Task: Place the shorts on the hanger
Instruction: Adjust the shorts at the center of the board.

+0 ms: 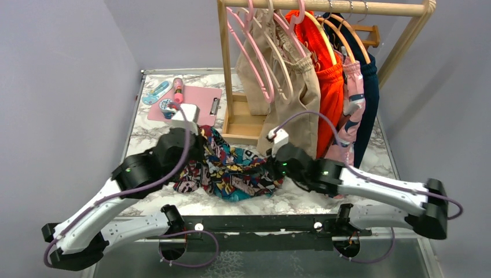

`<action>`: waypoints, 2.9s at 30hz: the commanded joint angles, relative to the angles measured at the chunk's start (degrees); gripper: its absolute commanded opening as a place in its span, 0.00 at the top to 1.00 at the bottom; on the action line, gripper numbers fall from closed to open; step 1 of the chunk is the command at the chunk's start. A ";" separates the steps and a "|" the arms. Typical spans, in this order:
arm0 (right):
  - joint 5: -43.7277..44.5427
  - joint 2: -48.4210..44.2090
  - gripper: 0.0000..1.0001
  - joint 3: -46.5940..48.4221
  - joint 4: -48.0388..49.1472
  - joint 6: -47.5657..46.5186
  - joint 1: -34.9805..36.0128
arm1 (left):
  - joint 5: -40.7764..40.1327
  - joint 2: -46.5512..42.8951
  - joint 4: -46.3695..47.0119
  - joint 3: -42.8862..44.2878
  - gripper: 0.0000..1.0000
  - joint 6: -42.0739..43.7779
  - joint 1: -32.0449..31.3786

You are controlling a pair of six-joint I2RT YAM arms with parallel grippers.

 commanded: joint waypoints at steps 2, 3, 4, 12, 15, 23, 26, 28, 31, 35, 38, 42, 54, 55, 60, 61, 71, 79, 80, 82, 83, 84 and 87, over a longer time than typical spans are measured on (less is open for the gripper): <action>-16.80 -16.11 0.99 8.52 -0.11 -10.78 -0.03 | 1.06 -7.30 3.12 12.37 1.00 4.75 0.14; -18.12 -17.58 0.99 10.61 -0.70 -12.01 -0.02 | 1.78 -8.52 4.23 14.00 1.00 5.91 0.14; -18.37 -18.26 0.99 13.15 -1.82 -13.20 -0.02 | 2.79 -10.08 5.77 15.08 1.00 7.26 0.14; 0.57 -7.54 0.99 44.11 -12.30 -22.67 -0.06 | 4.89 -8.74 14.16 27.26 1.00 17.46 -0.03; 4.43 -3.67 0.99 54.60 -12.72 -25.66 -0.02 | 4.71 -1.61 13.30 36.90 1.00 21.51 -0.13; 5.99 -7.21 0.99 45.45 -12.81 -23.49 -0.02 | 4.89 -2.53 13.73 32.98 1.00 20.79 -0.13; 5.82 -4.19 0.99 55.51 -15.15 -25.84 -0.02 | 6.98 1.64 14.78 41.57 1.00 24.26 -0.21; 0.85 -1.66 0.99 66.54 -16.06 -27.44 -0.02 | 10.84 7.33 14.68 53.27 1.00 26.27 -0.21; -9.09 -1.22 0.99 75.68 -12.50 -27.07 -0.03 | 18.71 13.79 15.32 67.69 1.00 26.85 -0.21; -11.61 -4.35 0.99 71.91 -8.49 -25.88 -0.02 | 19.88 10.16 19.93 57.76 1.00 26.32 -0.24; -7.39 -7.61 0.99 61.75 -6.81 -25.83 -0.03 | 15.02 3.94 22.30 42.68 1.00 25.88 -0.28; -3.92 -9.83 0.99 51.27 -7.86 -24.97 -0.02 | 11.33 -1.09 22.82 31.47 1.00 24.51 -0.41; -6.69 -3.03 0.99 72.67 -2.75 -33.25 -0.02 | 14.74 13.35 22.05 60.32 1.00 33.53 -1.71; -5.95 -5.44 0.99 67.59 -0.05 -32.86 -0.02 | 14.04 11.23 23.48 55.95 1.00 33.19 -1.73; -0.35 -11.79 0.99 49.00 3.13 -30.40 -0.04 | 8.25 0.39 28.86 33.39 1.00 30.47 -2.07; 0.09 -12.17 0.99 47.13 2.32 -29.60 -0.02 | 7.44 -0.77 28.83 31.00 1.00 29.89 -2.26; 1.86 -13.12 0.99 36.74 -1.01 -24.83 -0.03 | 3.26 -5.87 26.13 17.33 1.00 24.78 -2.83; -4.36 -7.82 0.99 57.05 -1.50 -28.89 -0.03 | 9.28 4.32 25.59 40.12 1.00 28.83 -2.85; -8.37 -7.54 0.99 60.29 -0.79 -28.46 -0.02 | 11.74 6.16 25.54 44.90 1.00 29.21 -2.85; -17.68 -7.99 0.99 64.25 2.07 -27.06 -0.02 | 16.68 8.72 25.67 52.06 1.00 29.13 -2.83; -21.24 -8.39 0.99 65.07 3.44 -26.13 -0.02 | 18.79 9.38 25.77 54.23 1.00 28.71 -2.85; -24.02 -8.83 0.99 65.58 4.30 -25.39 -0.04 | 20.48 9.37 26.35 55.17 1.00 28.32 -2.85; -25.83 -10.66 0.99 64.15 5.72 -24.42 -0.09 | 22.85 6.17 29.43 50.01 1.00 27.43 -2.85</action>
